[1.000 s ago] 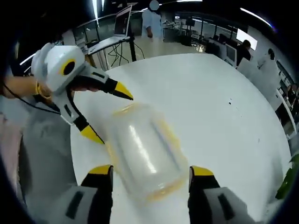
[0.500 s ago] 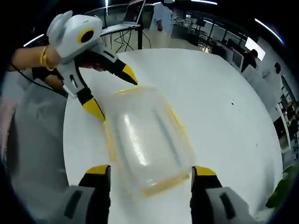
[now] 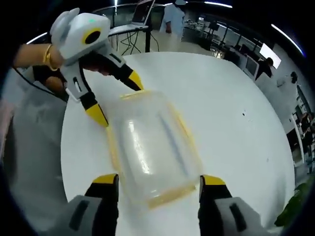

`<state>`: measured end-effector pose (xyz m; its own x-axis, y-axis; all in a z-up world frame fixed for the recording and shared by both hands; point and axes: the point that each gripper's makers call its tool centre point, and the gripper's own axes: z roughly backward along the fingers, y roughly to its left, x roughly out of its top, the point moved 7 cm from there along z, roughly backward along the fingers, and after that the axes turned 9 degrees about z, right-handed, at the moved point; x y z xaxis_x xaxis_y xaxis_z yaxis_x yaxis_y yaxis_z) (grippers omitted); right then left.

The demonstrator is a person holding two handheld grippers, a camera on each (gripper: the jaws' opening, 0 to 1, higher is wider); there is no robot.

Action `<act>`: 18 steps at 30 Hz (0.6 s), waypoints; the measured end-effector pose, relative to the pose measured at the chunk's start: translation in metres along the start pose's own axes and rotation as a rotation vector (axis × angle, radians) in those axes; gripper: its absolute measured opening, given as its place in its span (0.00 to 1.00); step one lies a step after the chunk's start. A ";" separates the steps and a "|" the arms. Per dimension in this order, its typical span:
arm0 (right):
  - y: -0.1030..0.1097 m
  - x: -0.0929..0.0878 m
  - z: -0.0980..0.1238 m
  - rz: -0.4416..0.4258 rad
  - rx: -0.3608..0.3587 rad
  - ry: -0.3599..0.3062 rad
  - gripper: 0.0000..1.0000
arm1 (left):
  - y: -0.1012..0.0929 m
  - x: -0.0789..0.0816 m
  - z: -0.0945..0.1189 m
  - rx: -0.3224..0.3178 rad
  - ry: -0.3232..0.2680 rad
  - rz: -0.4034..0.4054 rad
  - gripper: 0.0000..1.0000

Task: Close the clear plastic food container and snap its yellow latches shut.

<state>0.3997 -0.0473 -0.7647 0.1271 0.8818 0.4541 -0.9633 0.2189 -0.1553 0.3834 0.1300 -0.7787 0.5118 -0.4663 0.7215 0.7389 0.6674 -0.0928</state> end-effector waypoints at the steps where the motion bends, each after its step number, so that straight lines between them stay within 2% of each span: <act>1: -0.001 0.001 0.000 0.000 0.000 0.000 0.65 | 0.001 0.001 0.000 0.001 0.001 -0.003 0.54; 11: -0.020 0.006 -0.007 0.022 -0.003 0.010 0.65 | 0.015 0.009 -0.005 0.005 0.004 -0.002 0.53; 18: -0.027 0.009 -0.009 -0.016 -0.007 -0.006 0.66 | 0.023 0.013 -0.008 0.009 0.018 -0.035 0.53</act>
<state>0.4294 -0.0413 -0.7646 0.1413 0.8757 0.4616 -0.9596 0.2358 -0.1537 0.4105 0.1345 -0.7766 0.4940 -0.4995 0.7117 0.7523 0.6559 -0.0618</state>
